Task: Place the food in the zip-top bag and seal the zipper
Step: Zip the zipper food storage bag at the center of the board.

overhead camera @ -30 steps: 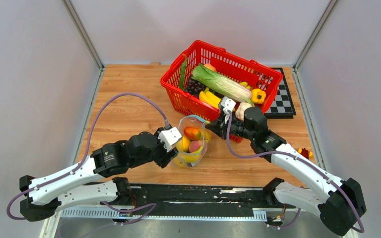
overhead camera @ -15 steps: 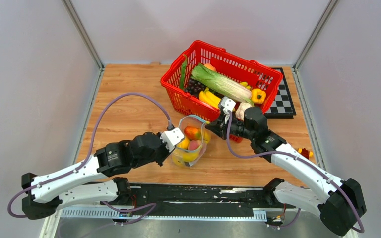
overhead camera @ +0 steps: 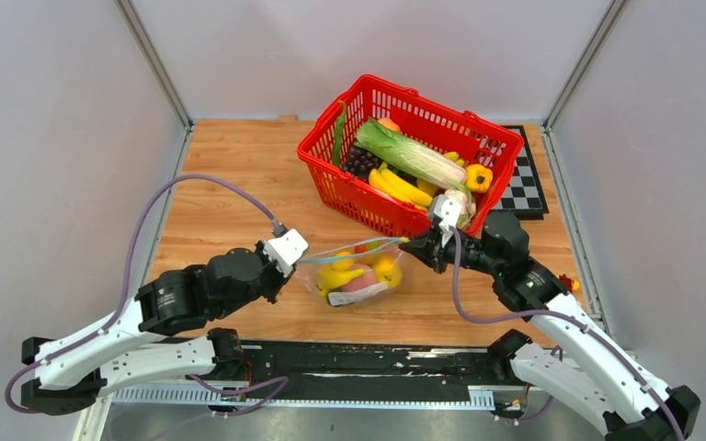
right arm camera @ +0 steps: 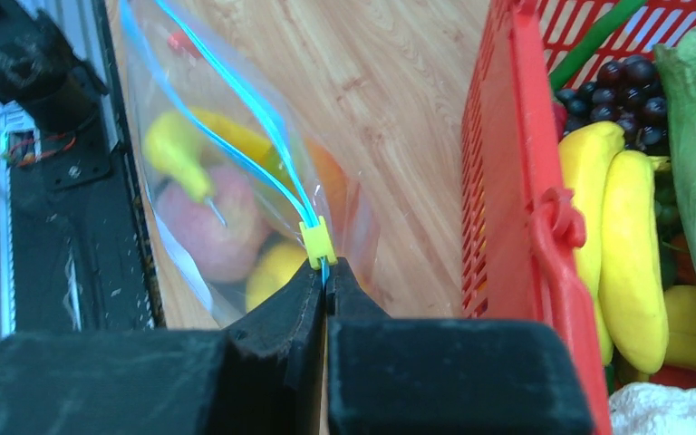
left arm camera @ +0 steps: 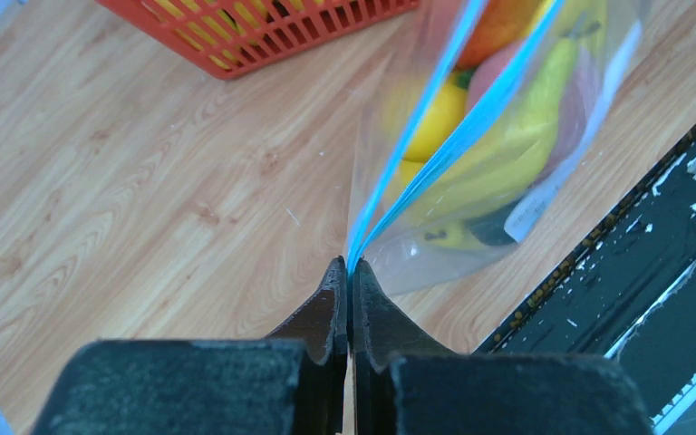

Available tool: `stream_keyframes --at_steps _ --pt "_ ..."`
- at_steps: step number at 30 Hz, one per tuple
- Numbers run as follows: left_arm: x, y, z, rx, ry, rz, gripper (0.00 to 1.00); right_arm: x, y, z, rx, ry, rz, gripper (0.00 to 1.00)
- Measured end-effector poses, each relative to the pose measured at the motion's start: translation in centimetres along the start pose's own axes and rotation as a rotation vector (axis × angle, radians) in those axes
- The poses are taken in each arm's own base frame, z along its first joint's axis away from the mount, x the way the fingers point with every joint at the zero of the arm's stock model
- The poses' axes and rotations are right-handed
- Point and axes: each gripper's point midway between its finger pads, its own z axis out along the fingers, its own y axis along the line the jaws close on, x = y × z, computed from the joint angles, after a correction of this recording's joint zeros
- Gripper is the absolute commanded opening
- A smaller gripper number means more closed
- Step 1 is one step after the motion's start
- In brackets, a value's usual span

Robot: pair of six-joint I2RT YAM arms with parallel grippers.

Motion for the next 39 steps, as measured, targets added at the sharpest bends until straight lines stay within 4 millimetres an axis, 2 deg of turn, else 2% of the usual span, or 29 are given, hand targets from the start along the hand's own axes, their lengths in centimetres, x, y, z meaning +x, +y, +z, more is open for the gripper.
stream_keyframes --at_steps 7,16,17,19,21,24,25,28,31,39 --pt "-1.7 1.3 -1.3 -0.049 -0.048 -0.016 0.0 0.8 2.4 -1.9 -0.097 0.045 -0.026 0.0" --pt "-0.5 1.6 0.8 -0.118 0.061 0.036 0.0 0.3 3.3 -2.5 -0.143 0.033 -0.028 0.0" --pt "-0.4 1.6 1.0 -0.125 0.071 0.041 0.04 0.5 3.3 -2.4 -0.148 0.037 -0.023 0.0" --pt "-0.3 1.7 1.3 -0.136 0.077 0.044 0.19 0.8 3.3 -2.1 -0.157 0.053 -0.011 0.0" --pt "-0.4 1.9 1.3 -0.15 0.07 0.039 0.28 1.4 3.1 -1.6 -0.163 0.08 0.009 0.0" --pt "-0.9 2.1 1.2 -0.161 0.047 0.03 0.59 2.2 3.0 -1.1 -0.172 0.111 0.035 0.0" --pt "-1.1 2.1 1.2 -0.159 0.039 0.028 0.65 2.4 3.0 -1.0 -0.174 0.117 0.041 0.0" --pt "-1.9 1.7 1.2 -0.133 0.006 0.014 0.74 2.5 3.0 -0.9 -0.178 0.121 0.051 0.0" --pt "-3.1 0.8 1.2 -0.079 -0.032 0.006 0.78 2.4 3.1 -0.9 -0.182 0.118 0.058 0.0" --pt "-10.1 -2.6 0.7 0.124 -0.206 -0.004 0.82 2.4 3.2 -0.9 -0.183 0.118 0.069 0.0"
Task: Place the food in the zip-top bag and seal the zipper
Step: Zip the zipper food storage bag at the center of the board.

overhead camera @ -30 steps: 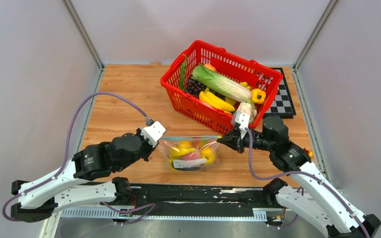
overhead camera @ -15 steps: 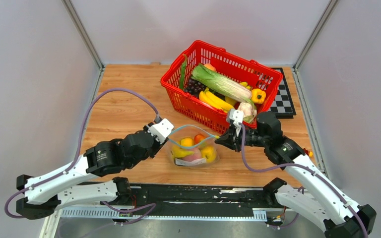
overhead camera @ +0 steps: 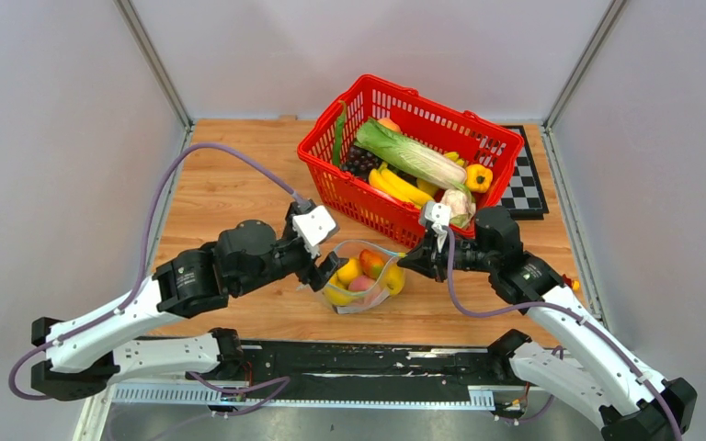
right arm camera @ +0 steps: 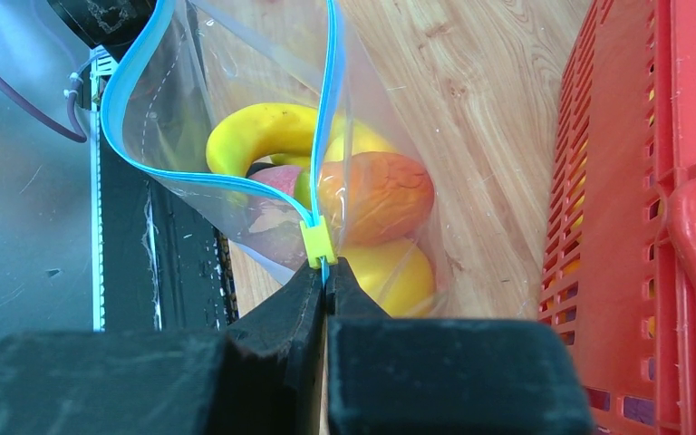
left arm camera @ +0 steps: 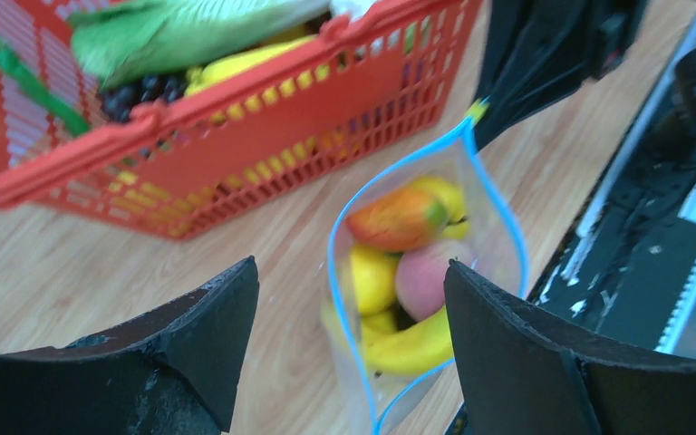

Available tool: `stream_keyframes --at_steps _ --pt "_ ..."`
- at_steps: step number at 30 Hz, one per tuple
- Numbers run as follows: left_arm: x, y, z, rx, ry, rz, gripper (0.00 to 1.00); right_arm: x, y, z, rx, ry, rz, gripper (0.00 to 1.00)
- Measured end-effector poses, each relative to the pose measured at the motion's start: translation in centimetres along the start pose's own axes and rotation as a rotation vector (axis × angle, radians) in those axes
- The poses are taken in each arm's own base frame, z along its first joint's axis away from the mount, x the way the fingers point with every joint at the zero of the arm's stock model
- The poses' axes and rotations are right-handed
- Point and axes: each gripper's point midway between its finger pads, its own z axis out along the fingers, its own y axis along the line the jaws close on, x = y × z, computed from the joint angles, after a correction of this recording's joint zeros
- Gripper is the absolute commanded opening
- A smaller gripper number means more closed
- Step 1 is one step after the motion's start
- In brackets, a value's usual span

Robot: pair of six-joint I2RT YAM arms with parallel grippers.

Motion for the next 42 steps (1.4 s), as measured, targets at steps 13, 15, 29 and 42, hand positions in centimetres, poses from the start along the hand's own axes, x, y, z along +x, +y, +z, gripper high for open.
stream_keyframes --at_steps 13,15,29,42 --pt "-1.5 -6.8 7.5 0.291 -0.012 0.108 0.71 -0.4 0.4 -0.1 -0.019 -0.016 -0.008 0.0" --pt "-1.7 -7.1 7.8 0.309 -0.026 0.129 0.69 -0.6 0.5 -0.2 -0.024 -0.025 -0.016 0.0" --pt "-2.3 -8.9 8.9 0.415 -0.143 0.323 0.58 -1.3 1.3 -0.5 -0.054 -0.052 -0.035 0.0" --pt "-0.9 -9.1 9.7 0.436 -0.131 0.408 0.55 -1.8 2.0 -0.8 -0.081 -0.076 -0.062 0.0"
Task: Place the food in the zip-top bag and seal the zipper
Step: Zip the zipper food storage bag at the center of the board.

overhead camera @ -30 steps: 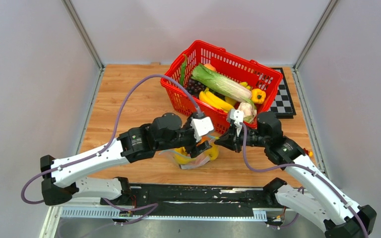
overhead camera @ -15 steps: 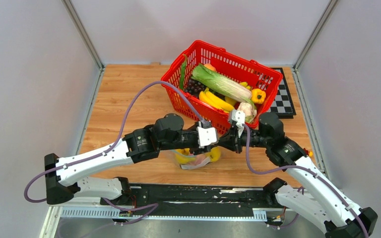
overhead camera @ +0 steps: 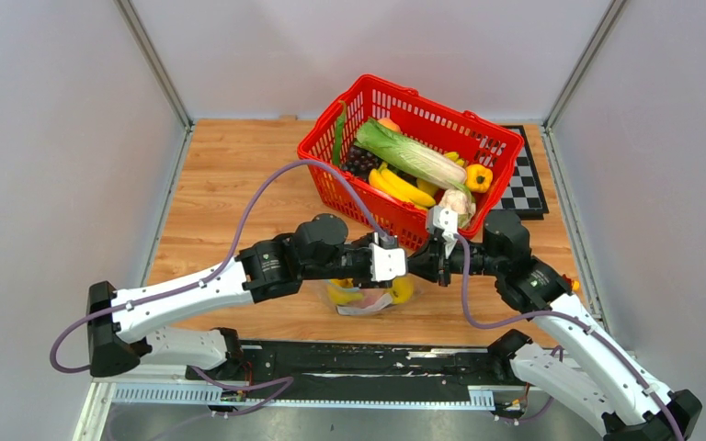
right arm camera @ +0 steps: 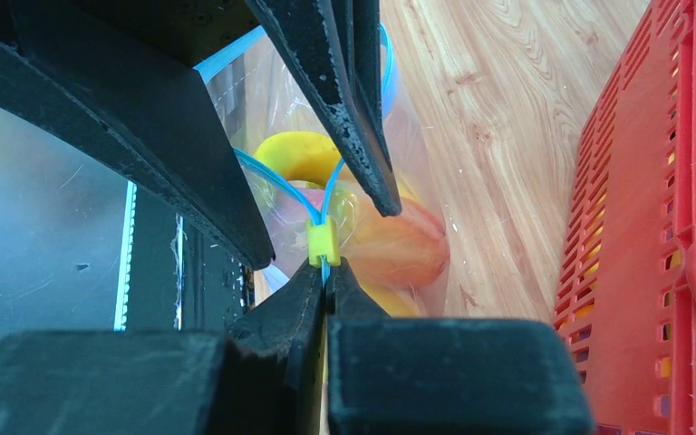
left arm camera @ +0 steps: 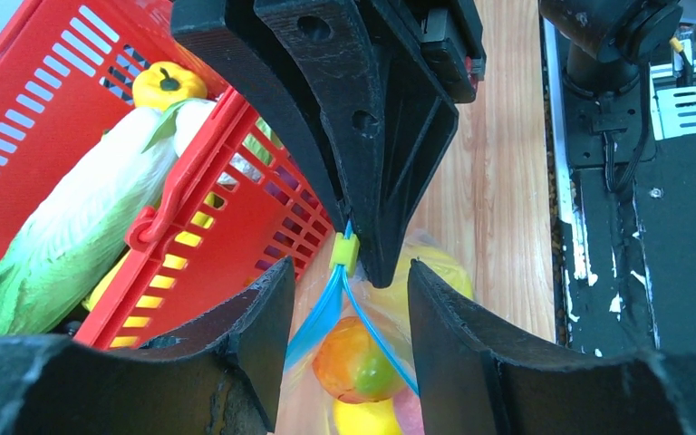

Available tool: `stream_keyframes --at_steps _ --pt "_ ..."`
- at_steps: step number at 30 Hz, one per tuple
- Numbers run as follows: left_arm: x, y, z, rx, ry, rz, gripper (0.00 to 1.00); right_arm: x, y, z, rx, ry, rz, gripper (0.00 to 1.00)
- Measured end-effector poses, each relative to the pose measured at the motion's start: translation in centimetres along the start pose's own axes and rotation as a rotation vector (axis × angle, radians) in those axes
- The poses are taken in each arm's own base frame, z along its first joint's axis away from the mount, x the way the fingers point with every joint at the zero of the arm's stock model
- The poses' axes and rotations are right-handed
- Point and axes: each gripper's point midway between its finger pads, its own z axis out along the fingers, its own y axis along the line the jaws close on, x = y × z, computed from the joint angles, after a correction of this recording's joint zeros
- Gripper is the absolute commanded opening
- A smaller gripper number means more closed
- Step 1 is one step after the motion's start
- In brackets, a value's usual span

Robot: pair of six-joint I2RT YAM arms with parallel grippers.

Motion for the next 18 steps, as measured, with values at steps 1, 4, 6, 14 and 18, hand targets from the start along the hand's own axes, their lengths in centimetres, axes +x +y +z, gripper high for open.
stream_keyframes --at_steps 1,4,6,14,18 --pt "0.07 0.0 0.1 0.002 0.003 0.002 0.54 0.02 0.02 0.02 -0.002 -0.001 -0.002 0.0" --pt "-0.01 0.14 0.53 0.007 0.015 0.004 0.49 0.23 0.19 0.1 -0.014 -0.002 -0.004 0.0" --pt "-0.15 0.27 0.79 0.012 0.022 0.006 0.43 0.29 0.3 0.11 -0.021 -0.002 -0.004 0.0" --pt "-0.31 0.11 0.92 0.04 0.045 0.005 0.21 0.2 0.13 0.09 -0.018 -0.006 -0.02 0.0" --pt "-0.34 -0.05 0.65 0.053 0.057 0.003 0.12 0.45 0.18 0.15 -0.022 -0.004 -0.018 0.0"
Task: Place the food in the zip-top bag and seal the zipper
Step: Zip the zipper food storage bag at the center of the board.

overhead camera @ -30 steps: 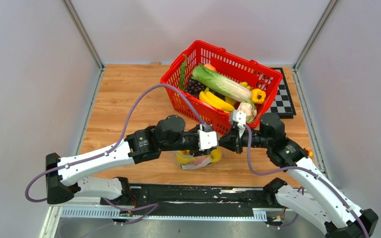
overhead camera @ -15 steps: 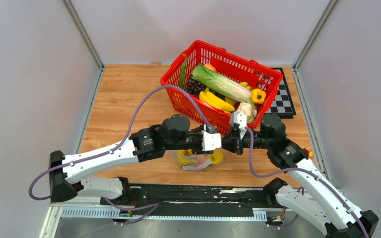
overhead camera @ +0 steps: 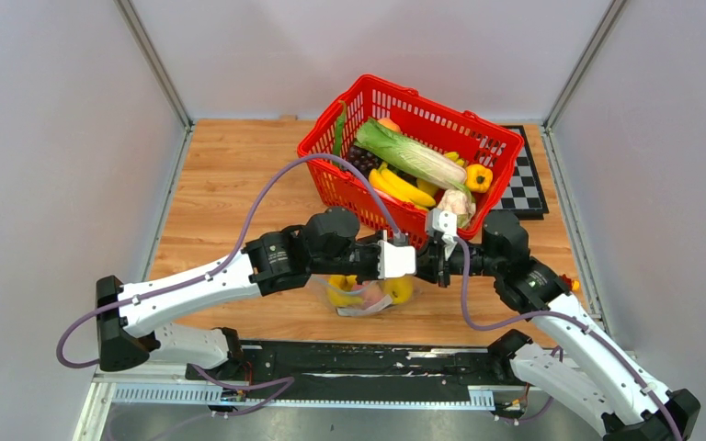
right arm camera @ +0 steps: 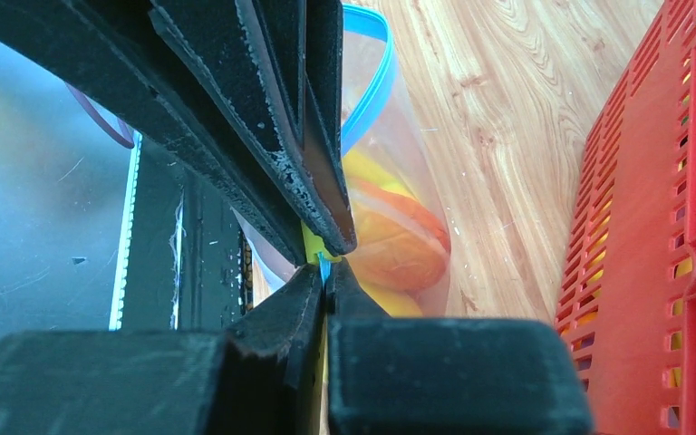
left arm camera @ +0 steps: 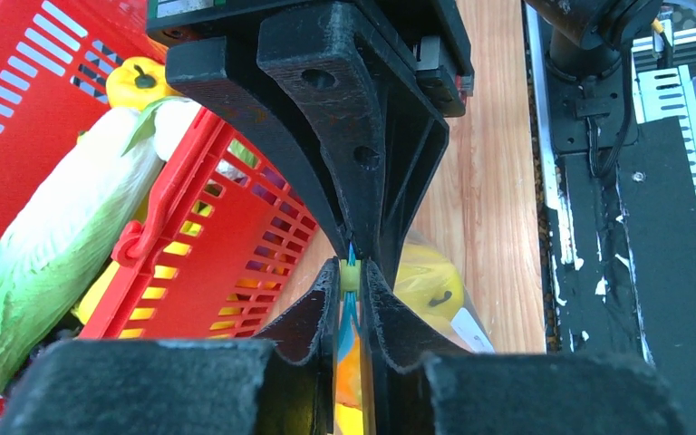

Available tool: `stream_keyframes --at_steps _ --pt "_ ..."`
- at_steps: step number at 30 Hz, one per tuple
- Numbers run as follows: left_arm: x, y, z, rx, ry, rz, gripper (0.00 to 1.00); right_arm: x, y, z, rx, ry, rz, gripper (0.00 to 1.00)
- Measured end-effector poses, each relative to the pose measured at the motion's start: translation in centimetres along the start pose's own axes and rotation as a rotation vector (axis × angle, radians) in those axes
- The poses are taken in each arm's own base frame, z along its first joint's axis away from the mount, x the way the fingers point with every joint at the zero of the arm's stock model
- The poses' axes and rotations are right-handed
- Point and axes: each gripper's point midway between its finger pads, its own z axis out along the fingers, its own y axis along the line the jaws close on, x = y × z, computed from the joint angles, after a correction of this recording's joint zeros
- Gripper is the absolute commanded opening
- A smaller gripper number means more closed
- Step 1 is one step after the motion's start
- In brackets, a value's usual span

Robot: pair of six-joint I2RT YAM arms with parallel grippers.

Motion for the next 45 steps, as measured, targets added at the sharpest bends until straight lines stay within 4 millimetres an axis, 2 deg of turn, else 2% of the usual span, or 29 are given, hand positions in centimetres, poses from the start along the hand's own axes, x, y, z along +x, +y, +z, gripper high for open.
stream_keyframes --at_steps 6,19,31,39,41,45 --pt "0.2 0.0 -0.1 -0.002 0.012 -0.001 0.0 0.0 0.0 0.1 0.0 -0.004 -0.006 0.0" --pt "0.5 0.7 -0.6 -0.055 0.031 -0.018 0.0 -0.2 -0.6 -0.2 0.043 -0.018 -0.029 0.0" --pt "2.4 0.8 -4.1 -0.164 0.044 -0.074 0.0 -0.9 -1.1 -0.4 0.088 -0.043 -0.06 0.0" --pt "4.4 1.0 -8.2 -0.292 0.058 -0.133 0.0 -1.0 -1.1 -0.7 0.103 -0.049 -0.068 0.0" --pt "4.3 1.2 -9.1 -0.314 0.052 -0.138 0.0 -1.0 -1.0 -0.6 0.095 -0.05 -0.068 0.05" --pt "4.3 1.2 -9.7 -0.32 0.047 -0.142 0.0 -0.7 -0.8 -0.4 0.076 -0.044 -0.053 0.39"
